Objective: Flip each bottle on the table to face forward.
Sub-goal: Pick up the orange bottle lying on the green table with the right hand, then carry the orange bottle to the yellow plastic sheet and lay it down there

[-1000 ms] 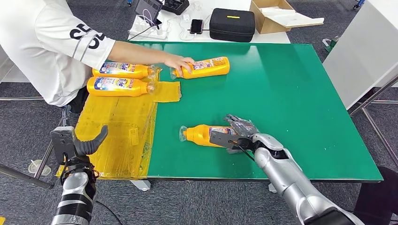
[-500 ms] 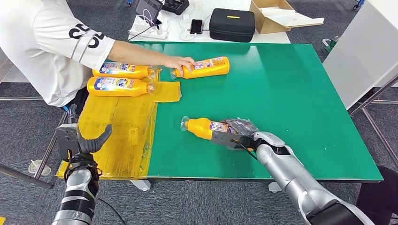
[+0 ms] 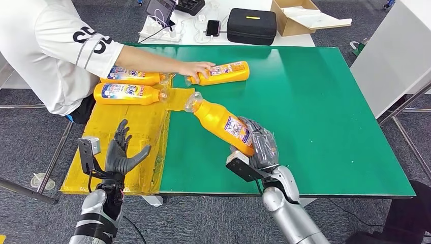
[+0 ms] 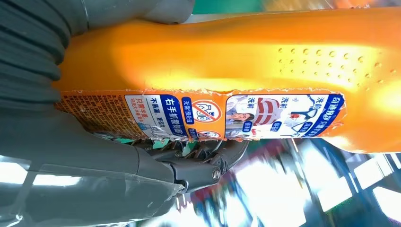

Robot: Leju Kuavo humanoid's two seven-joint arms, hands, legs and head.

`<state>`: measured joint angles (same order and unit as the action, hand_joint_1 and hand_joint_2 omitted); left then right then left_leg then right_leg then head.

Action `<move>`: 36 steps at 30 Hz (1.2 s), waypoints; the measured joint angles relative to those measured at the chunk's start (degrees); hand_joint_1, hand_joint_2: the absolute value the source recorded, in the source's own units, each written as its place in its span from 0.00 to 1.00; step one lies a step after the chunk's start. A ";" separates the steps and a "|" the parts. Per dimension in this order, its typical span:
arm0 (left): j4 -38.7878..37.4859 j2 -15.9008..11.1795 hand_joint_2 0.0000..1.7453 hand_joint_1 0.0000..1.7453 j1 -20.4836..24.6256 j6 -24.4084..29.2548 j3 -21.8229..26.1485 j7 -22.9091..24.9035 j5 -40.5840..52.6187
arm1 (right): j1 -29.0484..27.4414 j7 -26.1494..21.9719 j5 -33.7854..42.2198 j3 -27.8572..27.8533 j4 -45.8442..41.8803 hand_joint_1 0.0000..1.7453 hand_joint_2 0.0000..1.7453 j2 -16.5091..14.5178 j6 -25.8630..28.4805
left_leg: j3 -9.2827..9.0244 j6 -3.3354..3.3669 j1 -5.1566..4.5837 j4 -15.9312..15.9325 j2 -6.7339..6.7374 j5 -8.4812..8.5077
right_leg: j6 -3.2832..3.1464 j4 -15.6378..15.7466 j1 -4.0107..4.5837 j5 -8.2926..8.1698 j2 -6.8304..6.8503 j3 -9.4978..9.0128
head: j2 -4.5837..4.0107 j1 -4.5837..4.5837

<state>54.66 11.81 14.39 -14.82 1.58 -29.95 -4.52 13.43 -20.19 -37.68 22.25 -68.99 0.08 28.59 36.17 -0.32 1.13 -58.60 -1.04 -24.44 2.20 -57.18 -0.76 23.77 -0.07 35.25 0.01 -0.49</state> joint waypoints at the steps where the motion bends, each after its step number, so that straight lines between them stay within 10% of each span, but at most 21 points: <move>1: 0.32 0.01 1.00 0.00 -0.23 -1.81 -0.60 0.57 -1.59 | -0.89 -1.43 -0.08 -0.96 -0.95 1.00 1.00 -0.91 1.77 | 0.00 0.00 0.00 0.00 0.00 0.00 | 0.00 0.00 0.00 0.00 0.00 0.00 | 0.00 0.01; 11: 2.09 -0.66 1.00 0.00 -0.50 -13.93 -7.02 3.35 -13.49 | -4.93 -11.75 1.12 -4.96 -1.81 1.00 1.00 -6.14 7.43 | -0.01 0.01 -0.01 0.00 0.01 0.01 | 0.00 0.00 -0.01 -0.01 -0.01 -0.01 | 0.00 0.01; 36: -0.86 -2.00 1.00 0.00 3.36 -18.75 -17.91 4.52 -20.00 | 2.05 -18.52 -1.11 1.22 22.57 1.00 1.00 -18.01 11.03 | 0.00 0.01 0.00 0.01 0.02 0.03 | 0.00 -0.01 0.00 -0.01 -0.01 0.00 | 0.00 0.03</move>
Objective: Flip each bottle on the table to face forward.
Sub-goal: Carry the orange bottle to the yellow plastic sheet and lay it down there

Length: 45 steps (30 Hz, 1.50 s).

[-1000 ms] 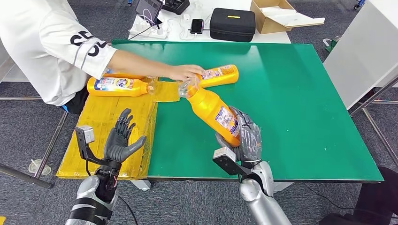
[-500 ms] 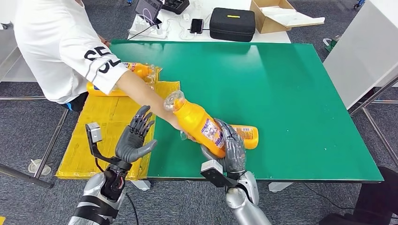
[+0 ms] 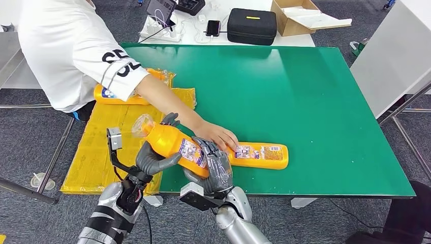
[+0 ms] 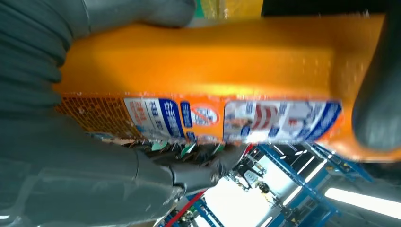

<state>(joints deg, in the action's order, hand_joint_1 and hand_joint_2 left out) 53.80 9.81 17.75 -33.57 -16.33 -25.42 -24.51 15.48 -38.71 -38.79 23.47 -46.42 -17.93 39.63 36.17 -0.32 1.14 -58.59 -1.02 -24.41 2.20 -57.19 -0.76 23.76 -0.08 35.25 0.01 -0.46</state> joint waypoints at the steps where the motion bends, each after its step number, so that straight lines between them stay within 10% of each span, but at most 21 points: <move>1: -0.26 -0.02 1.00 0.00 0.20 -0.02 -0.21 0.07 -0.04 | 0.23 -0.03 -0.59 0.05 0.47 1.00 1.00 -0.28 0.11 | 0.00 0.00 0.00 0.00 0.00 0.00 | 0.00 0.00 0.00 0.00 0.00 0.00 | 0.00 0.00; 9: -2.10 -0.22 1.00 0.01 0.94 -0.01 -1.29 0.08 -0.04 | 1.30 -0.25 -0.79 0.51 3.36 1.00 1.00 -0.92 0.49 | 0.00 0.00 -0.01 0.00 0.00 0.00 | 0.00 0.00 -0.01 0.00 0.00 0.00 | -0.01 0.01; 13: -2.60 -0.30 1.00 1.00 1.03 -0.44 -1.48 -0.29 -0.54 | 1.73 -0.02 -0.03 1.03 4.52 1.00 1.00 -0.96 0.50 | 0.00 0.00 -0.01 0.00 0.00 0.00 | 0.00 0.00 0.00 0.00 0.00 0.00 | 0.01 0.02; 31: -2.68 -0.39 1.00 1.00 0.11 -1.21 -1.04 0.28 -4.83 | 3.20 1.51 -0.67 2.24 7.57 1.00 1.00 -1.27 0.57 | -0.01 0.00 -0.01 0.00 0.00 0.00 | 0.00 0.00 -0.01 0.00 0.00 0.00 | -0.01 0.01; 32: -2.67 -0.39 1.00 1.00 0.08 -1.21 -1.01 0.33 -4.91 | 3.20 1.52 -0.70 2.23 7.59 0.94 1.00 -1.28 0.57 | -0.01 0.00 -0.01 0.00 0.00 0.00 | 0.00 0.00 -0.01 0.00 0.00 0.00 | 0.00 0.02; 34: -2.66 -0.38 1.00 1.00 0.03 -1.19 -0.96 0.40 -4.93 | 3.23 1.58 -0.78 2.23 7.65 0.45 1.00 -1.28 0.57 | -0.01 0.00 -0.01 0.00 0.00 0.00 | 0.00 0.00 -0.01 0.00 0.00 0.00 | 0.00 0.02; 36: -2.61 -0.37 1.00 1.00 0.04 -0.98 -0.93 0.41 -4.91 | 3.26 1.97 -1.59 2.18 7.74 0.00 0.50 -1.28 0.57 | -0.01 0.00 -0.01 0.00 0.00 0.00 | 0.00 0.00 -0.01 0.00 0.00 0.00 | 0.00 0.01; 38: -2.42 -0.37 1.00 1.00 0.15 -0.40 -0.86 0.35 -4.67 | 3.25 2.93 -3.59 2.01 7.78 0.00 0.00 -1.28 0.58 | 0.00 0.00 -0.01 0.00 0.00 0.00 | 0.00 0.00 -0.01 0.00 0.00 0.00 | 0.00 0.01; 45: -0.56 -0.25 1.00 1.00 0.42 9.16 0.52 -2.02 1.55 | 2.91 4.30 -0.14 1.25 5.30 0.00 0.00 -1.18 0.36 | -0.01 0.00 -0.01 0.00 0.03 0.00 | 0.00 0.00 -0.01 0.00 0.00 0.01 | 0.00 0.02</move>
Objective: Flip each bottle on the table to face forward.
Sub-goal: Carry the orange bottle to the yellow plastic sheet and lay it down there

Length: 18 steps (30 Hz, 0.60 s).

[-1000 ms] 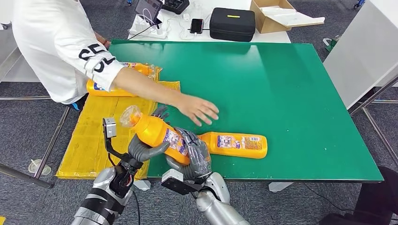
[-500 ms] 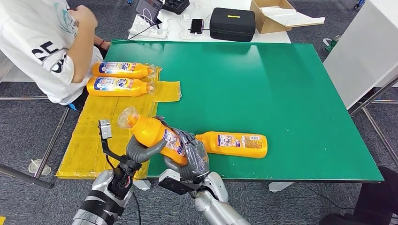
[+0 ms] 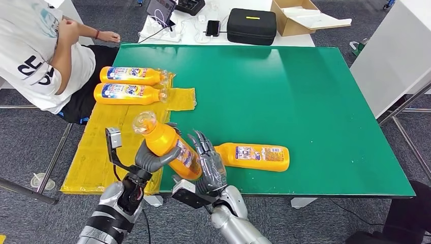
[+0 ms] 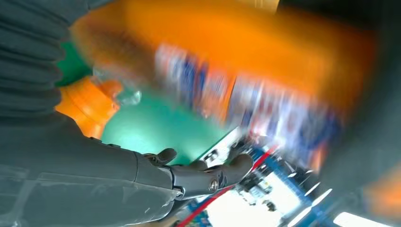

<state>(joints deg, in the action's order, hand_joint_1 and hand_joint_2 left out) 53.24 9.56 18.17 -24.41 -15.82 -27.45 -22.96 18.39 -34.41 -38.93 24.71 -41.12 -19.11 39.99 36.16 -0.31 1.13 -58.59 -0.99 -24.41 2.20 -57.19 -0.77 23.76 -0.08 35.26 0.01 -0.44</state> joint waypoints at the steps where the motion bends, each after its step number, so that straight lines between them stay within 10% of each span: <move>1: 0.30 0.02 1.00 1.00 0.15 2.29 0.84 -0.25 0.94 | -0.20 0.35 1.22 -0.07 -1.39 0.00 0.00 0.12 -0.22 | -0.01 0.00 0.00 0.00 0.01 0.00 | 0.00 0.00 0.00 0.00 0.00 0.00 | 0.00 0.00; 18: 1.96 0.83 1.00 1.00 4.70 16.03 11.48 -3.16 7.28 | -4.52 0.11 11.76 -0.22 -19.13 0.00 0.00 1.83 -2.22 | -0.01 0.00 0.00 0.00 0.01 0.01 | 0.00 0.00 0.01 0.00 0.00 0.01 | -0.01 -0.01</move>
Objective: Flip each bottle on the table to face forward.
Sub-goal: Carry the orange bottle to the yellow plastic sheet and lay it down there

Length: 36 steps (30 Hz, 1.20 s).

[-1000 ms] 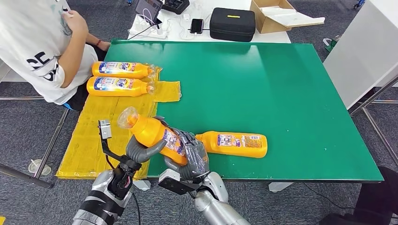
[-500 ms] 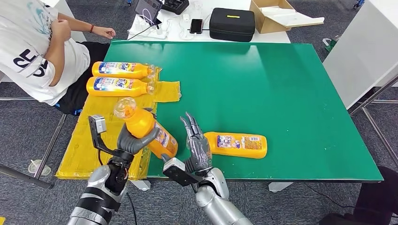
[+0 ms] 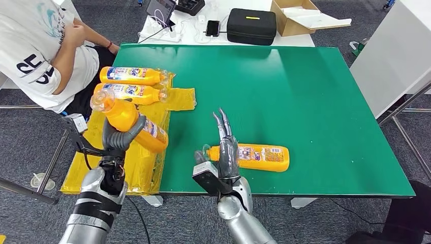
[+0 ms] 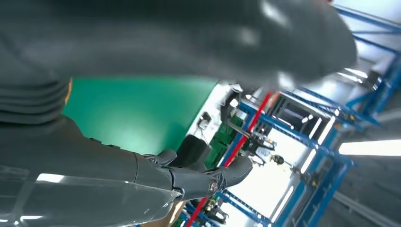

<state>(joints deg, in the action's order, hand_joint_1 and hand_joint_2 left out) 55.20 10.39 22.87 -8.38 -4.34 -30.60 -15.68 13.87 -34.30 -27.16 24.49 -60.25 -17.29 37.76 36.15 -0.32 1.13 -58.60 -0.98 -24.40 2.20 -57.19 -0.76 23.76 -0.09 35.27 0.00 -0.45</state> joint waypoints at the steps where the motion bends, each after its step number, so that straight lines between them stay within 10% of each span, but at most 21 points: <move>1: 0.16 0.01 1.00 1.00 0.46 1.41 0.25 -0.63 1.60 | -0.27 -0.29 0.88 -0.04 -0.99 0.00 0.00 0.08 -0.09 | 0.00 0.00 0.00 0.00 0.01 0.00 | 0.00 0.00 0.00 0.00 0.00 0.00 | 0.00 0.00; 9: 0.83 0.05 1.00 1.00 3.10 9.12 0.84 -3.59 10.65 | -1.26 -1.59 4.08 -0.34 -5.78 0.00 0.00 0.38 -0.82 | 0.00 0.00 0.00 0.00 0.03 0.00 | 0.00 0.00 0.00 0.00 0.00 0.00 | 0.00 0.01; 15: -4.39 -1.42 1.00 1.00 7.76 39.22 -3.77 -2.74 50.35 | -0.86 -3.75 7.54 0.04 -7.91 0.00 0.00 0.17 -1.91 | 0.01 0.00 0.00 0.00 -0.11 0.01 | 0.00 0.00 0.00 0.00 0.04 -0.03 | 0.00 0.00; 18: -12.44 -2.81 1.00 1.00 11.47 44.45 -7.78 1.07 66.26 | -0.29 -3.88 8.78 0.96 -8.88 0.00 0.00 0.07 -2.28 | -0.01 0.00 0.00 0.00 -0.06 0.02 | 0.00 -0.01 0.00 -0.02 0.01 -0.05 | 0.00 0.00; 26: -26.86 -7.22 1.00 1.00 16.04 36.37 -18.26 9.20 86.30 | -0.14 -3.94 10.88 2.35 -10.11 0.00 0.00 0.52 -4.81 | -0.05 0.00 0.00 0.00 0.11 0.02 | 0.03 -0.02 0.00 -0.05 -0.12 0.00 | 0.00 -0.01; 36: -32.94 -10.68 1.00 1.00 16.86 28.37 -21.22 7.52 83.67 | -0.18 -4.27 11.49 3.08 -10.22 0.00 0.00 0.83 -6.05 | -0.02 -0.01 0.02 0.01 0.09 0.02 | 0.03 -0.02 0.01 -0.04 -0.12 0.00 | 0.00 0.01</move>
<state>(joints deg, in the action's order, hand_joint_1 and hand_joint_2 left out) 22.26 -0.29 39.73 19.99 -25.56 -23.08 67.99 13.69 -38.58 -15.67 27.57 -70.47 -16.46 31.71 36.13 -0.33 1.15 -58.59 -0.89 -24.38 2.22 -57.21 -0.75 23.72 -0.20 35.27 0.00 -0.45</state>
